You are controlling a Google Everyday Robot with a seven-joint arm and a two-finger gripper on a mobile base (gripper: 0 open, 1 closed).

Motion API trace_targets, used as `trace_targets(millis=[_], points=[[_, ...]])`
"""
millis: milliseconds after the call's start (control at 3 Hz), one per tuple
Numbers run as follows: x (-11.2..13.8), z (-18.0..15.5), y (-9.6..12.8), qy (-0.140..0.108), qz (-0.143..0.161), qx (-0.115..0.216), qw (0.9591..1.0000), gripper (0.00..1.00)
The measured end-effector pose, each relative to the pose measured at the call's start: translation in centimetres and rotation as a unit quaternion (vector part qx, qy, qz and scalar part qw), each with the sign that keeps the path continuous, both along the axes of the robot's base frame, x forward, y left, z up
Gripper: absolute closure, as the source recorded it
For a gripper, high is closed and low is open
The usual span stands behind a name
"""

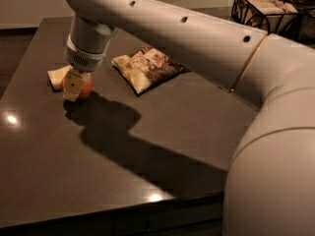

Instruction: Move apple near sponge

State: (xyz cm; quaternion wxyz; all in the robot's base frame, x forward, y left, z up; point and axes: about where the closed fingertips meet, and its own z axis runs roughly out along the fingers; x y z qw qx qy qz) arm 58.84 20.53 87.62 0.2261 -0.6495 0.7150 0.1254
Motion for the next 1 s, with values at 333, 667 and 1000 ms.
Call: trace_targets(millis=[333, 667, 1000], points=[[0.9, -0.6, 1.1, 0.001, -0.011, 0.002, 0.9999, 0.86], [1.7, -1.3, 1.7, 0.004, -0.016, 0.0, 0.9999, 0.63], [2.1, -1.8, 1.9, 0.004, -0.012, 0.002, 0.9999, 0.39]])
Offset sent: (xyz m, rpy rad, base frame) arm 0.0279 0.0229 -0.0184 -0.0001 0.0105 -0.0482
